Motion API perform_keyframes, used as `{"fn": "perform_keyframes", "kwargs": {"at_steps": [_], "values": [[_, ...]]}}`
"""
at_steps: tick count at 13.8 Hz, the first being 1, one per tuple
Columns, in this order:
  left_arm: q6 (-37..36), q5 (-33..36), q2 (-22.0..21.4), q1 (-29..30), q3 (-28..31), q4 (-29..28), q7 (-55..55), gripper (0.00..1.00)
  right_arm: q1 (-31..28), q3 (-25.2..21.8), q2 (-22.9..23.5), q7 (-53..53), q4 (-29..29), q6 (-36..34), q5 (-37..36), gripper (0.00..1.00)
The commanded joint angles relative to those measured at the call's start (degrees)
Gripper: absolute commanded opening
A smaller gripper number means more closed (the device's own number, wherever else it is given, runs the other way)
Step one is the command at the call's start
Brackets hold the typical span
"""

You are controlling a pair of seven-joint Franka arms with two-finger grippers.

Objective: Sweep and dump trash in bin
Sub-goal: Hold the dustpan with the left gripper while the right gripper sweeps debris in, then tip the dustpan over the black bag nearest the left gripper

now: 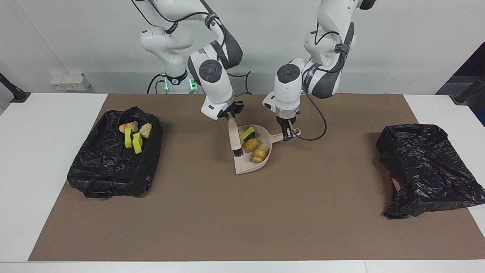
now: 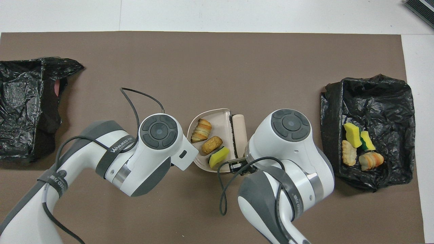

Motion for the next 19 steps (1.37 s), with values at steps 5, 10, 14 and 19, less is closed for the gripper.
{"fn": "perform_keyframes", "kwargs": {"at_steps": [5, 10, 14, 19], "values": [[0.3, -4.4, -4.6, -0.2, 8.8, 1.1, 15.2, 0.00, 0.3, 4.0, -9.6, 9.4, -3.0, -8.0, 3.2, 0.00], [-8.7, -13.0, -12.7, -0.5, 23.4, 1.6, 32.9, 0.00, 0.4, 13.0, -4.9, 18.4, -4.2, 0.3, 7.2, 0.00], [-14.4, -14.0, -13.5, -0.5, 38.7, 6.1, 42.6, 0.00, 2.1, 20.3, 3.9, 31.3, -3.9, 9.8, 1.9, 0.00], [-12.6, -14.6, -10.4, 0.1, 54.6, 12.5, 57.0, 0.00, 1.8, 21.3, 7.3, 31.4, -6.1, 9.9, -4.6, 0.00]]}}
